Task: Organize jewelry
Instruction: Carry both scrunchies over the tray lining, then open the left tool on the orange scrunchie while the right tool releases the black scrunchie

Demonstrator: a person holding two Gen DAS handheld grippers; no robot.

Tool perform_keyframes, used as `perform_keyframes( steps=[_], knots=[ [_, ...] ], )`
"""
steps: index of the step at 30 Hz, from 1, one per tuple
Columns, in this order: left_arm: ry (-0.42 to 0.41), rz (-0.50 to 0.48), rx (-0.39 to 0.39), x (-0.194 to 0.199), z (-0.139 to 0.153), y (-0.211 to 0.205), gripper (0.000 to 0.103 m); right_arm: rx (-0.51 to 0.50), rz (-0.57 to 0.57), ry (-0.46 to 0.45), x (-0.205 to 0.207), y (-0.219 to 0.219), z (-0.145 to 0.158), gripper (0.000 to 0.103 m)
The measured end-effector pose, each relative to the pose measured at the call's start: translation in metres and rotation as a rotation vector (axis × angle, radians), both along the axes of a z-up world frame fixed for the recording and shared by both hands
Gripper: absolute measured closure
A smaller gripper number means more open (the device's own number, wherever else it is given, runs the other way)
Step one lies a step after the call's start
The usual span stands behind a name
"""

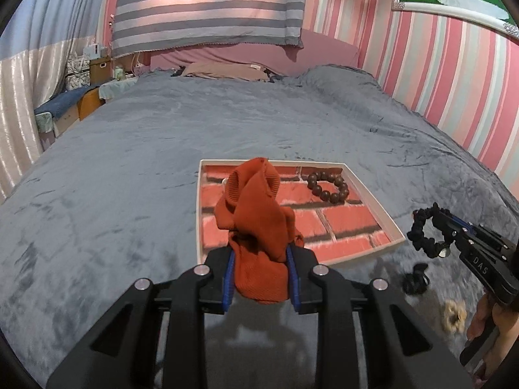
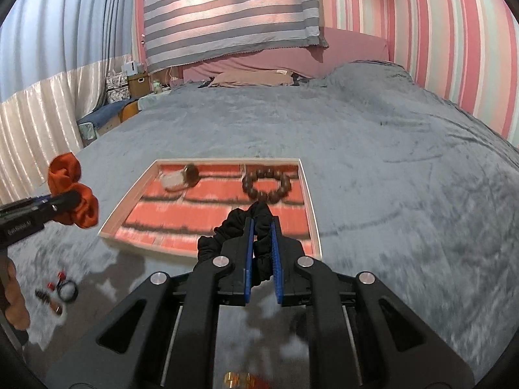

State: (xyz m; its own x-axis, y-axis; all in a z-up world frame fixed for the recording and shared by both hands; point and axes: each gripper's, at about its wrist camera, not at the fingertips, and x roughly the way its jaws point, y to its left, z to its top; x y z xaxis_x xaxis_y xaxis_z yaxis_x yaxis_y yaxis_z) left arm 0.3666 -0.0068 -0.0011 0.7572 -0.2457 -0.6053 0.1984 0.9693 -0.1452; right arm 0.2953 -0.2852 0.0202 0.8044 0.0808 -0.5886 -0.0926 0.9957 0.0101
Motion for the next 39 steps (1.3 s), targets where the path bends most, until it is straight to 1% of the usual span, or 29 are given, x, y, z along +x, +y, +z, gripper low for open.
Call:
perform_keyframes(
  steps=[5,10,14,16,20,21,23,26,29,31,33,39],
  knots=[
    [0.063,-0.004,-0.010,0.055,-0.019,-0.012,0.077,-0.013,-0.011,0.015,0.048,0.005,-0.009,0.092],
    [0.102,0.003,0.056,0.099,-0.046,-0.028,0.076,-0.019,-0.025,0.049,0.096,0.006,-0.027,0.092],
    [0.159,0.012,0.053,0.129,-0.070,-0.032,0.076,-0.027,-0.041,0.081,0.122,0.004,-0.045,0.092],
    [0.182,0.010,0.067,0.140,-0.081,-0.036,0.076,-0.018,-0.052,0.106,0.132,0.002,-0.055,0.092],
    [0.191,0.008,0.122,0.153,-0.094,-0.047,0.076,-0.043,-0.063,0.136,0.146,0.002,-0.071,0.092],
    [0.196,0.007,0.125,0.155,-0.095,-0.048,0.076,-0.051,-0.065,0.143,0.149,0.002,-0.075,0.092],
    [0.200,0.008,0.119,0.162,-0.096,-0.048,0.075,-0.057,-0.070,0.157,0.153,0.001,-0.082,0.092],
    [0.203,0.016,0.123,0.171,-0.097,-0.048,0.075,-0.041,-0.090,0.182,0.159,-0.006,-0.092,0.092],
    [0.210,0.021,0.127,0.178,-0.099,-0.046,0.071,-0.024,-0.102,0.203,0.164,-0.011,-0.096,0.092],
    [0.212,0.023,0.127,0.178,-0.100,-0.045,0.070,-0.028,-0.101,0.218,0.169,-0.011,-0.097,0.092],
    [0.214,0.024,0.129,0.177,-0.100,-0.045,0.064,-0.044,-0.097,0.230,0.173,-0.009,-0.097,0.092],
    [0.231,0.033,0.099,0.168,-0.102,-0.039,0.060,-0.058,-0.091,0.268,0.177,-0.008,-0.105,0.091]
  ],
)
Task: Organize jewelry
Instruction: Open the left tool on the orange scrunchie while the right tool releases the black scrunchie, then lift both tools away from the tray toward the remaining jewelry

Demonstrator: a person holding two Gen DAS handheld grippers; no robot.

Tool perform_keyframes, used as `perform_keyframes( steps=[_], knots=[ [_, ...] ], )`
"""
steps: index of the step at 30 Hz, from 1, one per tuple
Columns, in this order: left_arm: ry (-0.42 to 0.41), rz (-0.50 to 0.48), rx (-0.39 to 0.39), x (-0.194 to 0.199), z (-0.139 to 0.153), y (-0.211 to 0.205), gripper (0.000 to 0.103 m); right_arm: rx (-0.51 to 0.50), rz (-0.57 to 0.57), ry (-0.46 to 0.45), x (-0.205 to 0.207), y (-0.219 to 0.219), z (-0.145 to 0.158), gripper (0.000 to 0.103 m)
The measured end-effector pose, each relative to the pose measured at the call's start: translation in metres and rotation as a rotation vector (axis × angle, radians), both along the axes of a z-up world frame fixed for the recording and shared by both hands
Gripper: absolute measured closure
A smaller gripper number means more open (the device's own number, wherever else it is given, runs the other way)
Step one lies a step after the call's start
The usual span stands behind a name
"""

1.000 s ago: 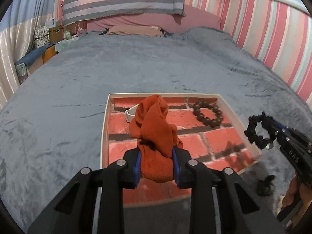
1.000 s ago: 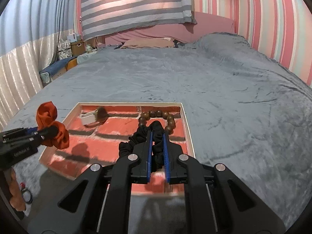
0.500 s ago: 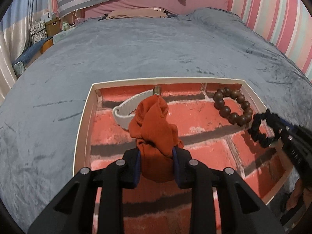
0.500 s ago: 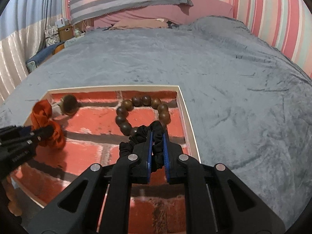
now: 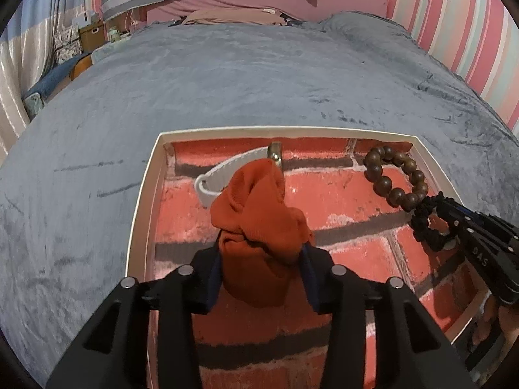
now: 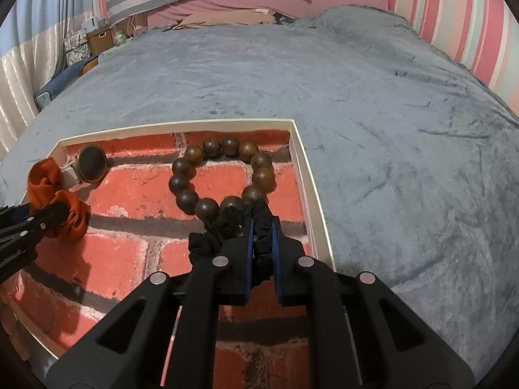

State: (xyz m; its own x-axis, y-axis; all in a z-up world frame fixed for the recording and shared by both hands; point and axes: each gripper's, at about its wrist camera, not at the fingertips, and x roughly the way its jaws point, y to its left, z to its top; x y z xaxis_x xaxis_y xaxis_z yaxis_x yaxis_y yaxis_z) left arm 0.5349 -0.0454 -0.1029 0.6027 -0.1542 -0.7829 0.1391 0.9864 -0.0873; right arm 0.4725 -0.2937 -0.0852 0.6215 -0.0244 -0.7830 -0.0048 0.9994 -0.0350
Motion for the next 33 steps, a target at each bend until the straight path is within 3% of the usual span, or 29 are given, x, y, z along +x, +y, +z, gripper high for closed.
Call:
perform_keyframes(
  steps=[7,10,13,14,15,20,22,26,27,29,33],
  knots=[
    [0.018,0.009,0.004,-0.006,0.000,0.003,0.049,0.011,-0.007,0.038,0.002,-0.003,-0.006,0.087],
    [0.033,0.008,-0.012,-0.009,0.002,0.006,0.048,0.001,-0.003,0.042,0.000,-0.002,-0.003,0.068],
    [0.033,0.004,-0.016,-0.014,0.008,0.007,0.043,0.047,0.002,0.015,-0.004,-0.007,0.009,0.059],
    [0.031,0.001,-0.021,-0.016,0.012,0.008,0.036,0.055,0.004,0.008,-0.006,-0.008,0.013,0.053],
    [0.026,-0.001,-0.026,-0.019,0.016,0.008,0.034,0.065,0.007,-0.010,-0.010,-0.010,0.023,0.050],
    [-0.005,-0.013,-0.052,-0.036,0.042,0.012,0.033,0.067,0.007,-0.098,-0.029,-0.013,0.065,0.013],
    [-0.015,-0.017,-0.053,-0.042,0.051,0.012,0.033,0.057,0.003,-0.140,-0.042,-0.016,0.084,0.006],
    [-0.052,-0.016,-0.055,-0.062,0.078,0.019,0.032,0.040,-0.013,-0.172,-0.067,-0.025,0.111,0.004],
    [-0.063,-0.015,-0.054,-0.069,0.084,0.021,0.020,0.043,-0.016,-0.178,-0.074,-0.027,0.116,0.004],
    [-0.112,-0.002,-0.044,-0.086,0.100,0.025,0.011,0.051,-0.022,-0.191,-0.090,-0.033,0.125,0.004],
    [-0.177,-0.013,-0.040,-0.120,0.124,0.032,0.011,0.069,-0.039,-0.216,-0.119,-0.044,0.140,0.004]
  ],
)
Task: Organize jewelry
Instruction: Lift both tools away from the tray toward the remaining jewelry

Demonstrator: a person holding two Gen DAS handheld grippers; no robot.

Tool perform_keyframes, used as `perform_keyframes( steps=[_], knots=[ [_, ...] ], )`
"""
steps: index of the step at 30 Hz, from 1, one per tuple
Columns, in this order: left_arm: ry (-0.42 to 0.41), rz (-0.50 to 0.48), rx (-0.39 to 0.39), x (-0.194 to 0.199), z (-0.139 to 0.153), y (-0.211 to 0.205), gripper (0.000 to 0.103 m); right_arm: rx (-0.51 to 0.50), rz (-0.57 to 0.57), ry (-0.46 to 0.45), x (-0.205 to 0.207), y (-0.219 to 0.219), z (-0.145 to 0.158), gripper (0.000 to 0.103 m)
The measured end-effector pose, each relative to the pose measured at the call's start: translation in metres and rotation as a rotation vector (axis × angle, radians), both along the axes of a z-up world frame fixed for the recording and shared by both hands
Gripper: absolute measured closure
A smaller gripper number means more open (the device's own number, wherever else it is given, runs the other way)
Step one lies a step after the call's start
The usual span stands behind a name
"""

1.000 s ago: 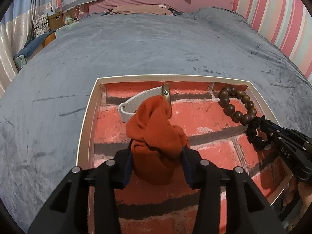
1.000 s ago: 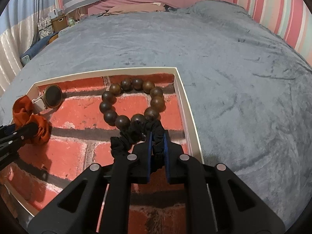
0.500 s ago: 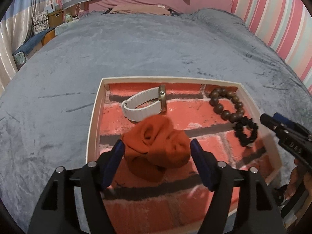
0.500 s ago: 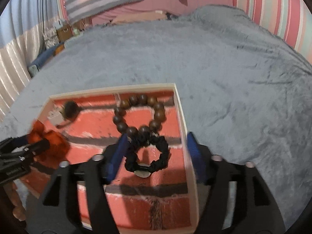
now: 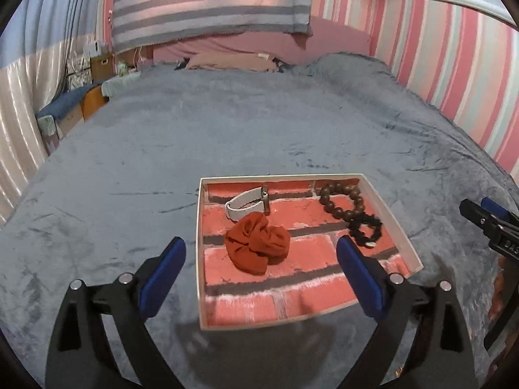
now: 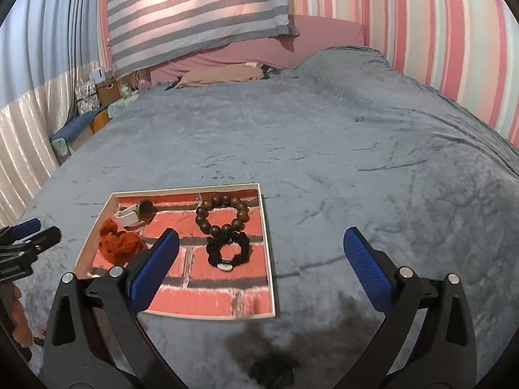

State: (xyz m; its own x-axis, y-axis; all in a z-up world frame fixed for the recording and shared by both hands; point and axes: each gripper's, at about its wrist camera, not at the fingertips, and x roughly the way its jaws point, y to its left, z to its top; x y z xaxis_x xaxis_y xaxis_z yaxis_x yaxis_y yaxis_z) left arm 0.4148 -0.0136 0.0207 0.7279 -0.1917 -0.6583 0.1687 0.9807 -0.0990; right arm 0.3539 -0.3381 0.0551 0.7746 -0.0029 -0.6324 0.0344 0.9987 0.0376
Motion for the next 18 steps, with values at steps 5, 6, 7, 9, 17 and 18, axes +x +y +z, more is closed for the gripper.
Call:
perform_keyframes(
  steps=[5,6,7,9,17,18],
  knots=[
    [-0.075,0.033,0.025,-0.046,0.019,0.006,0.007,0.011,-0.013,-0.029,-0.040,-0.010,0.012,0.004],
    [-0.090,0.040,0.027,-0.053,0.021,0.007,0.007,0.008,-0.013,-0.031,-0.047,-0.011,0.013,0.004],
    [-0.101,0.045,0.027,-0.059,0.022,0.007,0.007,0.003,-0.014,-0.035,-0.056,-0.013,0.015,0.004],
    [-0.127,0.049,0.024,-0.076,0.025,0.008,0.007,-0.001,-0.014,-0.043,-0.070,-0.015,0.017,0.004],
    [-0.179,0.068,0.079,-0.134,0.016,-0.008,0.007,-0.023,-0.019,-0.067,-0.122,-0.021,0.014,0.004],
    [-0.180,0.072,0.072,-0.139,0.012,-0.009,0.007,-0.021,-0.014,-0.059,-0.128,-0.021,0.011,0.004]
  ],
)
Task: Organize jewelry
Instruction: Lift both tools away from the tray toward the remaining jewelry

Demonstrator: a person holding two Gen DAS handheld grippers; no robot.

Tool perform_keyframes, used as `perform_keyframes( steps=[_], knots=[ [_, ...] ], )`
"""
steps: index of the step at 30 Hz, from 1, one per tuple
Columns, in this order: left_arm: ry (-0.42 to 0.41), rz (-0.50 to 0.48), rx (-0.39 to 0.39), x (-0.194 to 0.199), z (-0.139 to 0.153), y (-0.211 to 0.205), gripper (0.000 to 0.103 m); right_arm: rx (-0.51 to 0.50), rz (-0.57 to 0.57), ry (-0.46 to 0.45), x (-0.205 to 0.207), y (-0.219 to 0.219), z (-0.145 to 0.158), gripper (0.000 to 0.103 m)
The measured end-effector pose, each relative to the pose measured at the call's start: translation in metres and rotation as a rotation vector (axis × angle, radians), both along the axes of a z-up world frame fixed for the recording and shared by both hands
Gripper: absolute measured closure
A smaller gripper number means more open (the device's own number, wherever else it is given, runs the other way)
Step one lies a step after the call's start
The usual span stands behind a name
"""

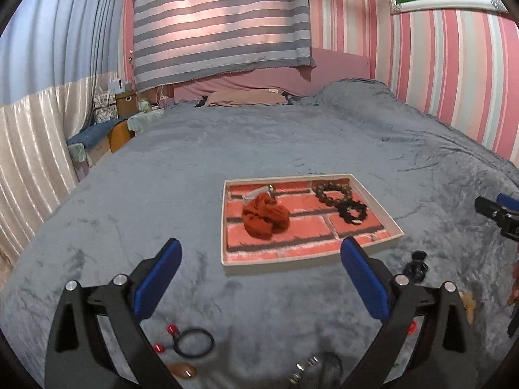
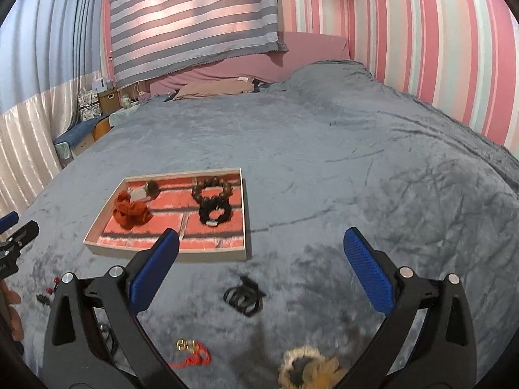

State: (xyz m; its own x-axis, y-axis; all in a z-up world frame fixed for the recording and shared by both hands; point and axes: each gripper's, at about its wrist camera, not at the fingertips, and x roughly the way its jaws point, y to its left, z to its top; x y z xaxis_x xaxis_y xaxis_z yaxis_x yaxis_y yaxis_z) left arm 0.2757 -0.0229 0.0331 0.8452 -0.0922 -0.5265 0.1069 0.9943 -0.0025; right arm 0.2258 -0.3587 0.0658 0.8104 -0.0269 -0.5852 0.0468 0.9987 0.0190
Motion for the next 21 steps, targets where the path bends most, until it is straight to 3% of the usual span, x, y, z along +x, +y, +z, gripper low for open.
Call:
perform_keyframes(
  steps=[10,21],
  knots=[
    [0.096,-0.030,-0.014,-0.033,-0.042,-0.014,0.007,-0.049,0.009,0.024,-0.038,0.000,-0.020,0.004],
    [0.140,-0.050,-0.031,-0.053,-0.071,-0.030,0.007,-0.014,-0.033,0.079,-0.062,-0.021,-0.052,0.004]
  ],
)
